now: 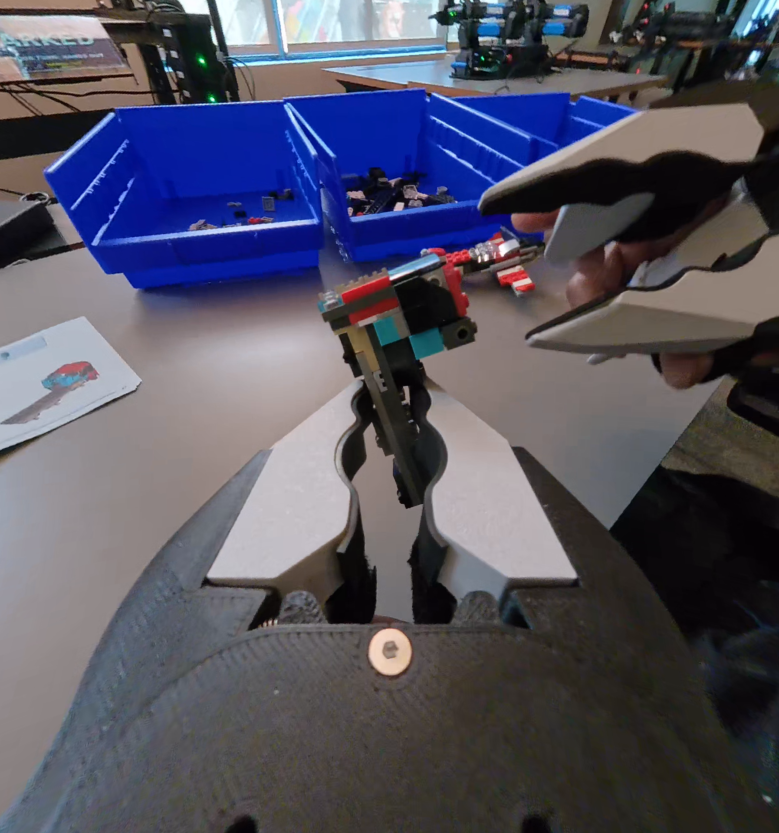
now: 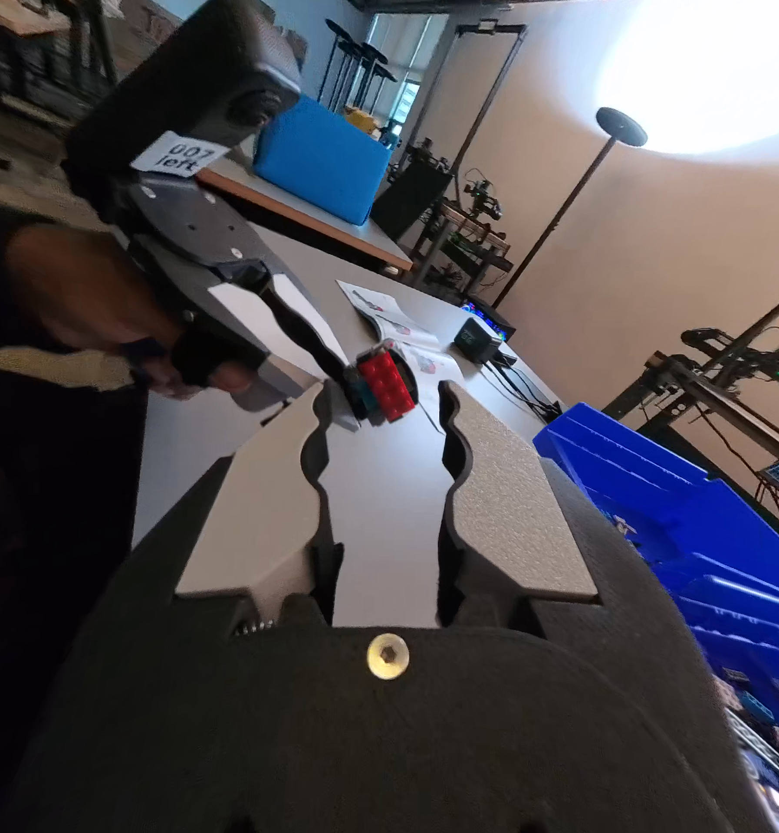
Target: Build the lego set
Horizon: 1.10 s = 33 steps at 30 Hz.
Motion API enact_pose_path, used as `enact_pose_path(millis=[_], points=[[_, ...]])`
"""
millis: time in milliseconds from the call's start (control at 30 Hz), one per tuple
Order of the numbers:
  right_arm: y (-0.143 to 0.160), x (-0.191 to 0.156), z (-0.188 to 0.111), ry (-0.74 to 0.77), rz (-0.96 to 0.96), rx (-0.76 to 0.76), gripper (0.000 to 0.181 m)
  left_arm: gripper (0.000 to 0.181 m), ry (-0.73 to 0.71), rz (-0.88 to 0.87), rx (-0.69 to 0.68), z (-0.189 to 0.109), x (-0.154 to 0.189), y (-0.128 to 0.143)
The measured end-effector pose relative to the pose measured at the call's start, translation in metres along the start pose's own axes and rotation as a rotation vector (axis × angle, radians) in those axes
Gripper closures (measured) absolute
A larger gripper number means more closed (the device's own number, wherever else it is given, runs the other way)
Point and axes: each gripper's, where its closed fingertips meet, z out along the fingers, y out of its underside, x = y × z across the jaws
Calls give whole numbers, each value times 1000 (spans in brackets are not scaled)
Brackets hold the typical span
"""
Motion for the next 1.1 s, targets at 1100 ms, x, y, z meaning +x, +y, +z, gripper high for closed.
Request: enact_pose_path(millis=[1100], points=[[16, -17, 1, -94, -97, -42, 145, 158, 58, 278, -51, 0, 21, 6]])
